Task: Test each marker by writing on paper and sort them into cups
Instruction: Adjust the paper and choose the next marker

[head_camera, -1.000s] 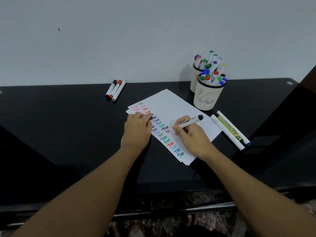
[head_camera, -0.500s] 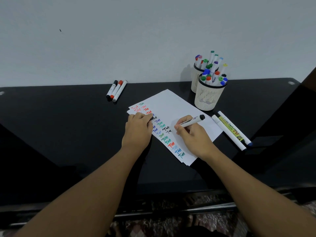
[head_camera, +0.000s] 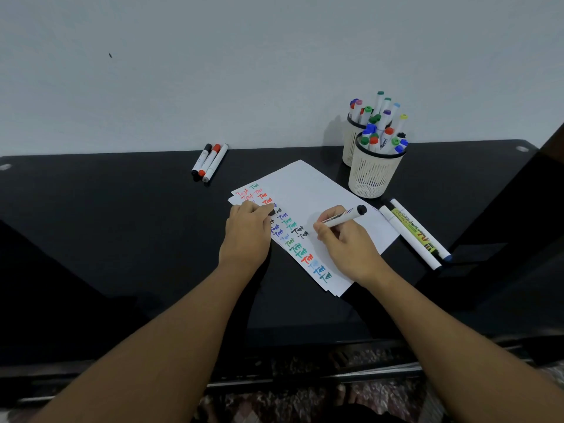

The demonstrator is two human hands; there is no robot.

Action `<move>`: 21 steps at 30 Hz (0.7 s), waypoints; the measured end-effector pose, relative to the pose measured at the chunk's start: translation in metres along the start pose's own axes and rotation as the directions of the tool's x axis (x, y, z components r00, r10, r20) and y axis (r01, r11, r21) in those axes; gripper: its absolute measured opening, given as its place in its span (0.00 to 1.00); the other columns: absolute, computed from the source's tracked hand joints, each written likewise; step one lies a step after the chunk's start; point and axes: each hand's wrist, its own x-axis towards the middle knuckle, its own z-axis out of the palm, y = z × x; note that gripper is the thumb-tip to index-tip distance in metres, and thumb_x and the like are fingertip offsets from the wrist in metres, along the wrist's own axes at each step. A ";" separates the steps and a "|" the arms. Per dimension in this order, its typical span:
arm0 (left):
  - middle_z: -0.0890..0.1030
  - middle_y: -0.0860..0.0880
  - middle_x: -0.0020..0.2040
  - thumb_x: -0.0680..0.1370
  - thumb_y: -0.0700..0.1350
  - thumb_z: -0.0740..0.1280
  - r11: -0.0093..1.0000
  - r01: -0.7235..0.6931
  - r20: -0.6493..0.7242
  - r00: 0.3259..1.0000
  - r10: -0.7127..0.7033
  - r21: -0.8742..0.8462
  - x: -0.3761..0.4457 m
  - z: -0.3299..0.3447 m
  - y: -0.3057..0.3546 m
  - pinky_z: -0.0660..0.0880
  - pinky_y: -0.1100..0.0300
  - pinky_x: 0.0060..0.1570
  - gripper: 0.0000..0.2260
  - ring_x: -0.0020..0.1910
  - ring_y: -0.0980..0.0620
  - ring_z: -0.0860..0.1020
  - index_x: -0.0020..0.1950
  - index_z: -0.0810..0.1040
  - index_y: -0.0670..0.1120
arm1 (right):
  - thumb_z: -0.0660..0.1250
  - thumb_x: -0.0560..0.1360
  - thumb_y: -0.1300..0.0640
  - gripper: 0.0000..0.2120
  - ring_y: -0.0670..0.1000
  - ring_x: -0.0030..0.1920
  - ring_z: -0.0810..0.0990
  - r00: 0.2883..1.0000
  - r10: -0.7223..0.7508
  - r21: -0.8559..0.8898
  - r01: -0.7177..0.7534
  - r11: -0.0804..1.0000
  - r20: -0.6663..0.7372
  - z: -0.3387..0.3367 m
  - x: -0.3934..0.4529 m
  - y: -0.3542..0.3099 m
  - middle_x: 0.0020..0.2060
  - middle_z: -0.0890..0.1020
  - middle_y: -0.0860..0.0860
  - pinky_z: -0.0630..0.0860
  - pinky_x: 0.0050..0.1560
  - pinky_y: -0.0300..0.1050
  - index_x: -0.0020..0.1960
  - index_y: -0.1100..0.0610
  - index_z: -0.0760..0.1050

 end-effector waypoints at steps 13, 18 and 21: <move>0.73 0.49 0.63 0.85 0.43 0.60 0.995 -0.024 -0.006 1.000 0.024 -0.093 -0.005 -0.008 0.006 0.78 0.51 0.55 0.15 0.55 0.51 0.76 0.71 0.74 0.46 | 0.57 0.83 0.69 0.34 0.43 0.73 0.70 0.963 0.062 0.171 -0.110 0.979 0.262 -0.012 0.010 -0.005 0.70 0.74 0.40 0.64 0.72 0.42 0.79 0.39 0.57; 0.73 0.49 0.65 0.85 0.43 0.60 0.993 -0.018 0.000 1.000 0.019 -0.114 -0.004 -0.008 0.007 0.76 0.52 0.59 0.14 0.60 0.51 0.75 0.70 0.74 0.46 | 0.62 0.83 0.50 0.18 0.45 0.61 0.83 0.984 0.106 0.361 -0.152 0.920 0.144 -0.022 0.022 -0.014 0.67 0.79 0.46 0.70 0.70 0.48 0.72 0.39 0.72; 0.74 0.50 0.64 0.85 0.43 0.59 0.993 -0.020 0.002 1.000 0.020 -0.117 -0.003 -0.009 0.008 0.75 0.53 0.59 0.13 0.61 0.51 0.74 0.69 0.73 0.48 | 0.63 0.85 0.57 0.15 0.48 0.39 0.84 0.990 0.139 0.370 -0.141 0.918 0.033 -0.019 0.030 -0.018 0.58 0.83 0.52 0.80 0.53 0.54 0.66 0.39 0.71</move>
